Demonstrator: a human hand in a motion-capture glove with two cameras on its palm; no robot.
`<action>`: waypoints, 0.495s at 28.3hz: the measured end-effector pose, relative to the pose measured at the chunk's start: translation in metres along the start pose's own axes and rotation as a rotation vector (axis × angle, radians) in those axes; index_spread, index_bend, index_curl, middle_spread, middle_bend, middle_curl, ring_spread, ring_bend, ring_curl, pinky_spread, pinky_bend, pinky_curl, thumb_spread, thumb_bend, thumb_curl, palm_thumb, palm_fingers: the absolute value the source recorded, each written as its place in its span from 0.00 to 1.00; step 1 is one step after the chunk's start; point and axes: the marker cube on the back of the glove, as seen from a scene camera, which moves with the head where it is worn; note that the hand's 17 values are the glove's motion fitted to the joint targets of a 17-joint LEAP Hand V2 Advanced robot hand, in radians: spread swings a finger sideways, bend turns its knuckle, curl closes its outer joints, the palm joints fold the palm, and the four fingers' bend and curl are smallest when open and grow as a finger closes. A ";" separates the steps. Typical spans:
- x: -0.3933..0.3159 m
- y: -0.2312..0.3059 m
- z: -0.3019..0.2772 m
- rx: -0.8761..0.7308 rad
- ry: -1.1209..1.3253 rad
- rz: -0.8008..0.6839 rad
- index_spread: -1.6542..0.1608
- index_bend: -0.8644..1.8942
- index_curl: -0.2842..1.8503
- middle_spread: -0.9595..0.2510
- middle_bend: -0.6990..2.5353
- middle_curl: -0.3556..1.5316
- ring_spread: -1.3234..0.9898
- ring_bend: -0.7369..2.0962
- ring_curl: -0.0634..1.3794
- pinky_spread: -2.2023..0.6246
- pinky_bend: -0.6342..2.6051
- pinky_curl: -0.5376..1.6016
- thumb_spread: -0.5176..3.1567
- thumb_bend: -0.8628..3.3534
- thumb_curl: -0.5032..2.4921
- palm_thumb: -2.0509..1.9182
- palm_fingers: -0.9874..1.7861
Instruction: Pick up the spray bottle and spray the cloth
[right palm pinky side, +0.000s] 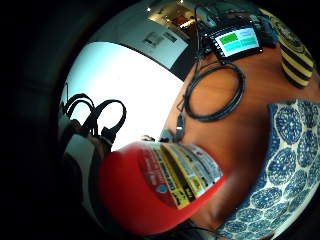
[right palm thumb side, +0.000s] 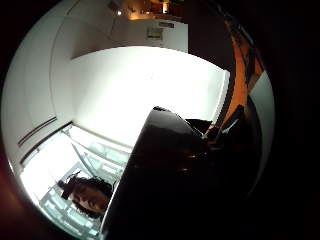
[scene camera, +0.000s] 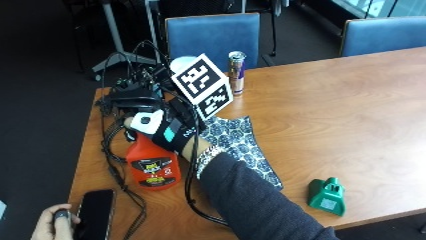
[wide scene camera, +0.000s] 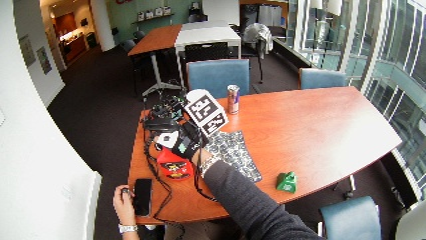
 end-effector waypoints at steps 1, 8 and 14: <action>-0.004 -0.001 -0.001 0.000 0.001 -0.006 0.74 0.38 0.42 0.60 0.41 0.46 0.48 0.48 0.36 0.69 0.31 0.43 0.22 0.20 0.44 0.76 0.84; -0.021 -0.005 -0.010 -0.011 -0.003 -0.025 0.74 0.39 0.43 0.60 0.41 0.46 0.48 0.48 0.36 0.68 0.32 0.43 0.23 0.20 0.44 0.76 0.84; -0.023 -0.003 -0.016 -0.013 0.002 -0.036 0.73 0.38 0.43 0.60 0.41 0.46 0.48 0.48 0.36 0.68 0.32 0.43 0.23 0.20 0.44 0.76 0.84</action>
